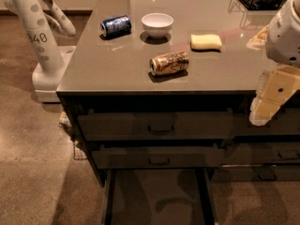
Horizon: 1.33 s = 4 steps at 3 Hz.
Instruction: Place orange can into bottom drawer
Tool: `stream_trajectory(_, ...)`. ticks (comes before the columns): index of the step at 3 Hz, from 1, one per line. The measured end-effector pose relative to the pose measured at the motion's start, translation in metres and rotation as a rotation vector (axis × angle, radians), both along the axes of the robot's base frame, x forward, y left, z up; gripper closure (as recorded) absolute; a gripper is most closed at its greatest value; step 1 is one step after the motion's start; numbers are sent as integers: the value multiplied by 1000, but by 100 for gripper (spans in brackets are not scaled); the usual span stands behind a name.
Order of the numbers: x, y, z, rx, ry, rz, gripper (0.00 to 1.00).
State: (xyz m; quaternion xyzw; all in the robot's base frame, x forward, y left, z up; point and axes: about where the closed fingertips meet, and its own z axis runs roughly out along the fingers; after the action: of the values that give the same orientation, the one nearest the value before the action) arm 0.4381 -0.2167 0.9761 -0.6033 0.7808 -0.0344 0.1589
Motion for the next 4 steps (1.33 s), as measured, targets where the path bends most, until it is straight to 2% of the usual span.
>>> stream_trajectory(1, 0, 0, 0, 0, 0, 0, 0)
stream_trajectory(2, 28, 7, -7, 34, -33, 29, 0)
stream_trajectory(4, 120, 29, -18, 151, -178, 154, 0)
